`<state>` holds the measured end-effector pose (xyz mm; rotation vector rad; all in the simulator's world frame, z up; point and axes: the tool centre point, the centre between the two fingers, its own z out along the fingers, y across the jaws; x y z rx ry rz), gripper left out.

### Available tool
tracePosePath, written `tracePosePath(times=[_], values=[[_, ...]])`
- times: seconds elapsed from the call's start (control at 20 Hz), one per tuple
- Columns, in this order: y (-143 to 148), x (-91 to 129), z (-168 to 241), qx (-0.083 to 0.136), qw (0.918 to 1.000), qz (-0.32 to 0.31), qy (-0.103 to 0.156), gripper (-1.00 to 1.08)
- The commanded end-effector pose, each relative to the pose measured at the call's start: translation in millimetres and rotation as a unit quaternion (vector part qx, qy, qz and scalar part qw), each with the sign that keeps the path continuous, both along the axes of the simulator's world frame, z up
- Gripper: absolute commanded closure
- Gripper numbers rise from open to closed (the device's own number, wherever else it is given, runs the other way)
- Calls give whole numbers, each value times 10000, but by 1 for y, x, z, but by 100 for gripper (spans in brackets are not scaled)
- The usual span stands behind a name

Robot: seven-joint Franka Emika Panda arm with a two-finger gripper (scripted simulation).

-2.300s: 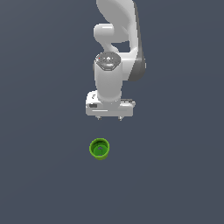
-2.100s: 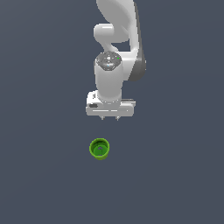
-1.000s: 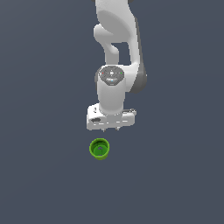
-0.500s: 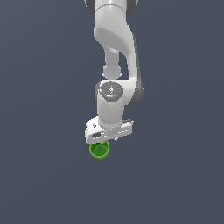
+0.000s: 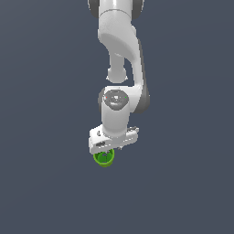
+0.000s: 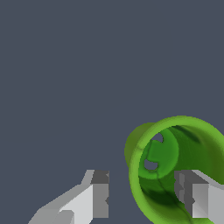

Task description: Pick up the object and move it to a goal position.

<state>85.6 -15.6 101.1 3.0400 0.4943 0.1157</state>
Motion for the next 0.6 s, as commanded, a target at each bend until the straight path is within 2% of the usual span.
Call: tracePosePath(times=[0.0, 0.4, 0.45, 0.55], values=[[0, 0, -6, -1, 10000, 6, 2, -20], [-1, 2, -28, -4, 10000, 21, -5, -20], [-1, 2, -28, -4, 10000, 21, -5, 108], [-1, 2, -28, -4, 10000, 21, -5, 108]])
